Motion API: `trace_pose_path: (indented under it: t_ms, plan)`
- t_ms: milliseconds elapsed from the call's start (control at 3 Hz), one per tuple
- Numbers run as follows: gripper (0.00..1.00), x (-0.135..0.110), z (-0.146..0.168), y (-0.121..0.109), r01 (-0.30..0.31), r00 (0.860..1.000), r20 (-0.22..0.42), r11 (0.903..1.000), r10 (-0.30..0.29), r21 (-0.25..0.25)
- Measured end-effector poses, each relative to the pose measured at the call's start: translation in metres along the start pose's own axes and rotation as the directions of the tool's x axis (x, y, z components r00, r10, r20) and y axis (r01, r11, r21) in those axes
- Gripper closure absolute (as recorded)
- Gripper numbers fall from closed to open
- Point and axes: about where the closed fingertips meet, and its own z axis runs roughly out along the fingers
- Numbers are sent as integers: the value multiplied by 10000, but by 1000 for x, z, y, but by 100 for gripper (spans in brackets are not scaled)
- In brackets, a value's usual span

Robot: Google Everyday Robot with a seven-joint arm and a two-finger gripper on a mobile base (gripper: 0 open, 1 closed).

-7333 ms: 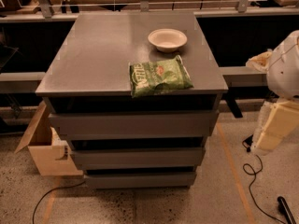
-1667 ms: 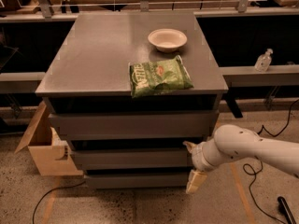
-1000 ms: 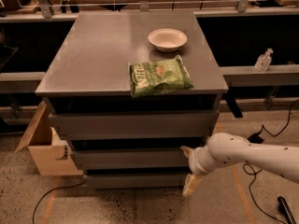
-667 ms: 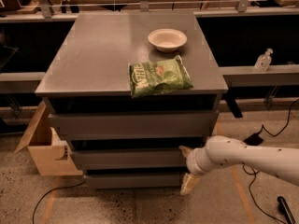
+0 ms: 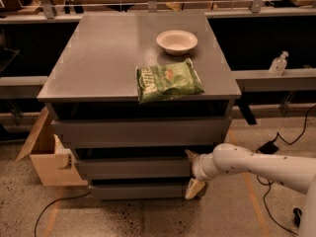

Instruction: Open middle drawer

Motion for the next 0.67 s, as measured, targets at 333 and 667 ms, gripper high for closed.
trace_pose_path:
  t_ms: [333,667]
  plan:
    - [0,-6,9,-12,143,9996,227,9998,-147,158]
    - [0,-4,26,-26,147,9992,376,9998,-151,107]
